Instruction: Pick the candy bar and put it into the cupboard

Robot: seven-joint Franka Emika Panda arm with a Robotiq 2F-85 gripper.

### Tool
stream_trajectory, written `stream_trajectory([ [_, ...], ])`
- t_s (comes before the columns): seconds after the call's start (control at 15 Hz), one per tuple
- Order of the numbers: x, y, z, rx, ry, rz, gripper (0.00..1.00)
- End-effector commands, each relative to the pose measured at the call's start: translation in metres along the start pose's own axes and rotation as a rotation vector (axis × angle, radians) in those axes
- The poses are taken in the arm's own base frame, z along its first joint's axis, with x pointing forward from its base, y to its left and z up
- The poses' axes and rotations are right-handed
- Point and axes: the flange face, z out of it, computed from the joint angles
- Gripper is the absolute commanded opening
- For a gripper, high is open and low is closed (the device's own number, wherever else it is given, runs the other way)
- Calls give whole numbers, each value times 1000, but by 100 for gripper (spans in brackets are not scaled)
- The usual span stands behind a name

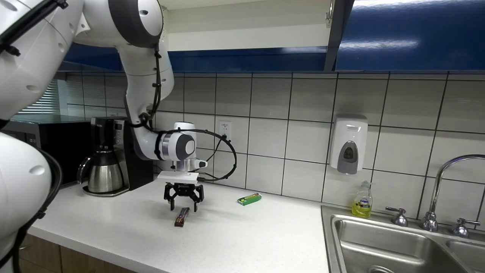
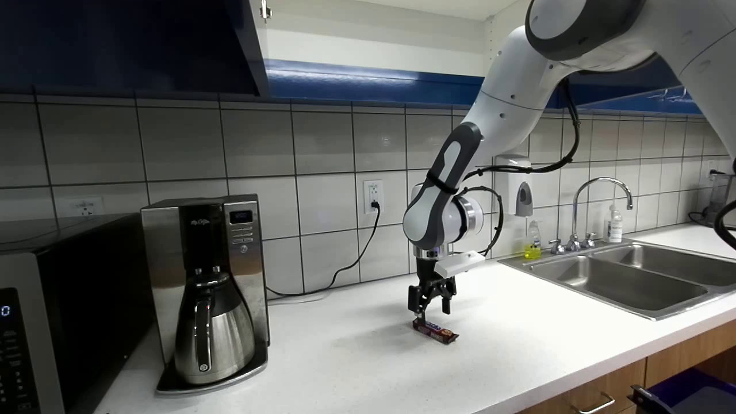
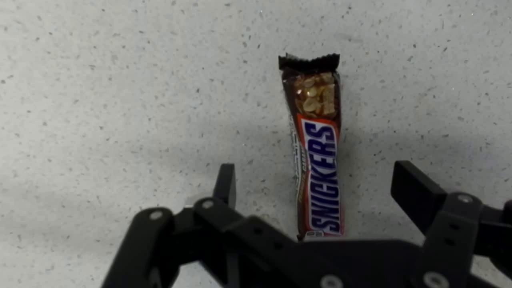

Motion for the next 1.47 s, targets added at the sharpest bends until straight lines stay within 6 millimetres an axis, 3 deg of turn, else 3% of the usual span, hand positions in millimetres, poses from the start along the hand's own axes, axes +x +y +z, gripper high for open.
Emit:
stream_trajectory([
  [0.0,7,-1,3,-11,-31,-23,100],
  [1.4,15,0,10,-75,-54,-47,100],
])
